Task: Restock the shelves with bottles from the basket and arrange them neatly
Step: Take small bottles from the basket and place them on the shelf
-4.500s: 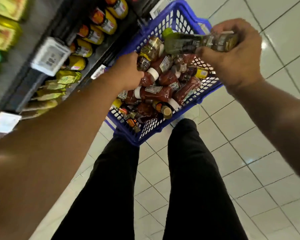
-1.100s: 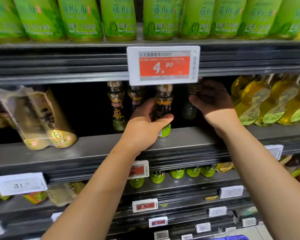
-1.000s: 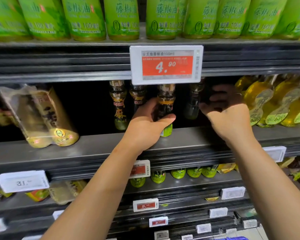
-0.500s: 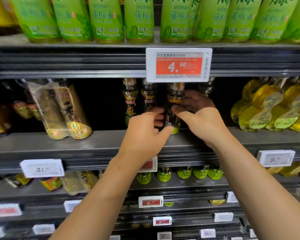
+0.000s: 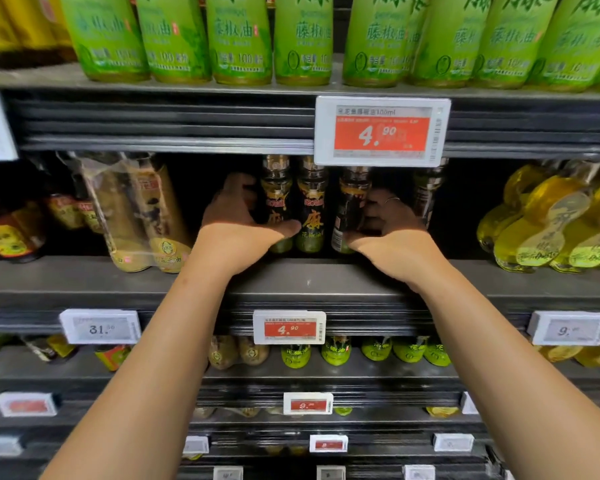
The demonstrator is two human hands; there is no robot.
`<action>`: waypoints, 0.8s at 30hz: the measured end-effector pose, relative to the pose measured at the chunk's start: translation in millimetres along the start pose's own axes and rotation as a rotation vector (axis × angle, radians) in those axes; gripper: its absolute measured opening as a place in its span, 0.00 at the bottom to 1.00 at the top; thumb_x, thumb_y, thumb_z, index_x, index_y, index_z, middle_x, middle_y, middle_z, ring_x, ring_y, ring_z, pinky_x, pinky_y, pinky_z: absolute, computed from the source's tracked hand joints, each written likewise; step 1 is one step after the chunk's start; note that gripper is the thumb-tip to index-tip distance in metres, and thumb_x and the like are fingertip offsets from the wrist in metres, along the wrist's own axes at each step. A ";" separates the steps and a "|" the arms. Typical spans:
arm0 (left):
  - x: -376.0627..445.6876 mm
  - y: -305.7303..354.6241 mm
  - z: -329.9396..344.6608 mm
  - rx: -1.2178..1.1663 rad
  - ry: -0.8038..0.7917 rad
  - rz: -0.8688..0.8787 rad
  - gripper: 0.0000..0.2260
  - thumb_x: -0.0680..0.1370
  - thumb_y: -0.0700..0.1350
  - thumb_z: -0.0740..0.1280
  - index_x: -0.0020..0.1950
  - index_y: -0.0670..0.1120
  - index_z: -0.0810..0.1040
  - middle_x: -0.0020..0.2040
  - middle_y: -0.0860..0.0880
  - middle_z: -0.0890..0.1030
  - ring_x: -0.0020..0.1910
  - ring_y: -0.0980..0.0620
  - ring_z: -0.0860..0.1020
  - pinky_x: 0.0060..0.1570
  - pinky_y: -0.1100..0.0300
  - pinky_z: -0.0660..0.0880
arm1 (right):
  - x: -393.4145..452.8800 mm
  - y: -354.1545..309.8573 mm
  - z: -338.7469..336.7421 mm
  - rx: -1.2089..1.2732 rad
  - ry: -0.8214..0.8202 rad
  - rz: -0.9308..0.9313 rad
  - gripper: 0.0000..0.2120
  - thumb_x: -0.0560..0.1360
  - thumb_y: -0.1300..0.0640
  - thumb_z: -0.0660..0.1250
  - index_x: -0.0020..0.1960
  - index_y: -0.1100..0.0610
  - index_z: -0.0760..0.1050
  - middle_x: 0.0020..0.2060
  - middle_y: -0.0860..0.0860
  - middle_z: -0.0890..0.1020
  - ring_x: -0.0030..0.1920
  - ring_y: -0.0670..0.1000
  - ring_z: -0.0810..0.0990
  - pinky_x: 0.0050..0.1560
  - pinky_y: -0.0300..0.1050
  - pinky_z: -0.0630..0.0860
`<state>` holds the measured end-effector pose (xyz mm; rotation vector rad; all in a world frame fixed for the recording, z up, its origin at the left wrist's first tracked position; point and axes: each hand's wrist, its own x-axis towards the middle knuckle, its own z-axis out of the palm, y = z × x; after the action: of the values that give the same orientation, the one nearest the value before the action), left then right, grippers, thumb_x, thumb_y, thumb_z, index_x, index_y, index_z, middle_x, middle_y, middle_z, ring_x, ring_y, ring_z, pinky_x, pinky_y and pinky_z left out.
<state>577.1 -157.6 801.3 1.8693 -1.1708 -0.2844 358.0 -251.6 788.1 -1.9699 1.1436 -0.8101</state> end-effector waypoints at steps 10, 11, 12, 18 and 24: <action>-3.1 -6.5 22.7 0.013 -0.109 -0.004 0.41 0.65 0.51 0.83 0.75 0.53 0.68 0.71 0.51 0.76 0.69 0.47 0.74 0.67 0.52 0.70 | -1.8 -11.2 14.2 -0.391 0.084 0.061 0.34 0.72 0.39 0.75 0.72 0.52 0.69 0.66 0.52 0.79 0.66 0.58 0.77 0.58 0.43 0.72; -2.9 -5.4 23.6 0.030 -0.106 0.000 0.41 0.66 0.50 0.83 0.75 0.53 0.67 0.71 0.50 0.75 0.70 0.46 0.74 0.68 0.52 0.70 | -0.3 -13.0 14.9 -0.404 0.083 0.067 0.34 0.72 0.38 0.75 0.71 0.52 0.70 0.66 0.52 0.79 0.66 0.58 0.77 0.59 0.43 0.73; -2.7 -4.5 24.1 0.043 -0.104 0.001 0.41 0.67 0.50 0.82 0.75 0.52 0.67 0.72 0.50 0.75 0.70 0.46 0.73 0.68 0.51 0.69 | 1.1 -14.3 15.6 -0.412 0.079 0.073 0.35 0.72 0.38 0.75 0.71 0.53 0.70 0.66 0.52 0.79 0.66 0.58 0.77 0.59 0.44 0.73; -2.2 -2.0 25.0 0.069 -0.104 -0.006 0.40 0.68 0.49 0.81 0.76 0.51 0.66 0.73 0.49 0.74 0.71 0.44 0.72 0.69 0.49 0.69 | 2.6 -15.9 19.2 -0.406 0.085 0.059 0.36 0.70 0.37 0.75 0.71 0.52 0.70 0.66 0.53 0.79 0.66 0.58 0.77 0.60 0.44 0.73; -15.8 -1.5 16.8 0.095 0.028 -0.004 0.37 0.69 0.52 0.80 0.74 0.52 0.67 0.70 0.46 0.75 0.66 0.47 0.74 0.62 0.57 0.70 | -10.0 -4.1 2.8 -0.287 0.084 0.066 0.30 0.69 0.38 0.77 0.64 0.50 0.74 0.54 0.47 0.82 0.53 0.49 0.82 0.55 0.43 0.79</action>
<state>559.8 -153.9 786.5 1.9517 -1.1800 -0.2079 358.0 -240.4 788.2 -2.1326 1.4332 -0.7324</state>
